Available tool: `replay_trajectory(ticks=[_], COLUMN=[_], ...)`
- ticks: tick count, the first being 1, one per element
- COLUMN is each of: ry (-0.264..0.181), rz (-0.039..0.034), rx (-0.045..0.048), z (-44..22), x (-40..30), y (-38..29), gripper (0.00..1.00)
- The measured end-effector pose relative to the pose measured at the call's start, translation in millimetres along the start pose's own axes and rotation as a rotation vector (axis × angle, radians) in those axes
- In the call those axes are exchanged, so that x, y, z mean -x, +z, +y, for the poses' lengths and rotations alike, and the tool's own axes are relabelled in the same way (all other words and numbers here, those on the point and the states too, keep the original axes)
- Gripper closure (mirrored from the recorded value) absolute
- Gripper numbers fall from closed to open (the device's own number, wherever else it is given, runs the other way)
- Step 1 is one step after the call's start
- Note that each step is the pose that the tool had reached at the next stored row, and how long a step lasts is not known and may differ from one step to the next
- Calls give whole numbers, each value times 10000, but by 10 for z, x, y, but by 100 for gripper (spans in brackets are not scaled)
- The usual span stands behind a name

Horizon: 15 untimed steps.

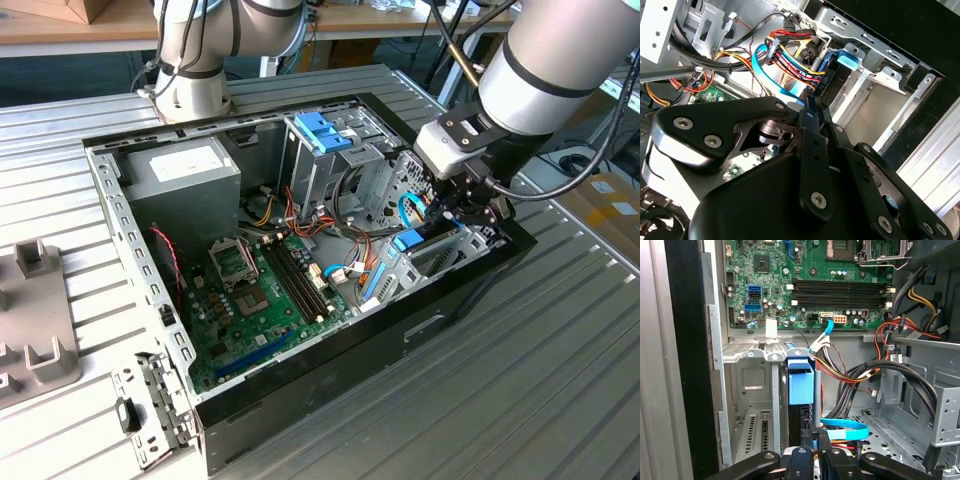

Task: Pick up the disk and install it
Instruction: 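Insert the second disk wire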

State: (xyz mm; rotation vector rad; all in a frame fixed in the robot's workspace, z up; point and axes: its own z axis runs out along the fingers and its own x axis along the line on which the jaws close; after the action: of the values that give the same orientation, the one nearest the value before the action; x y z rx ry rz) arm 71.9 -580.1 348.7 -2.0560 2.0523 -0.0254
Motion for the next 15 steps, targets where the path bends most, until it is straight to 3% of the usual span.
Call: replay_trajectory(ticks=[15], ry=[-21], rz=[-4], rx=[4], z=[-29], x=[-28], y=[46], gripper=[84])
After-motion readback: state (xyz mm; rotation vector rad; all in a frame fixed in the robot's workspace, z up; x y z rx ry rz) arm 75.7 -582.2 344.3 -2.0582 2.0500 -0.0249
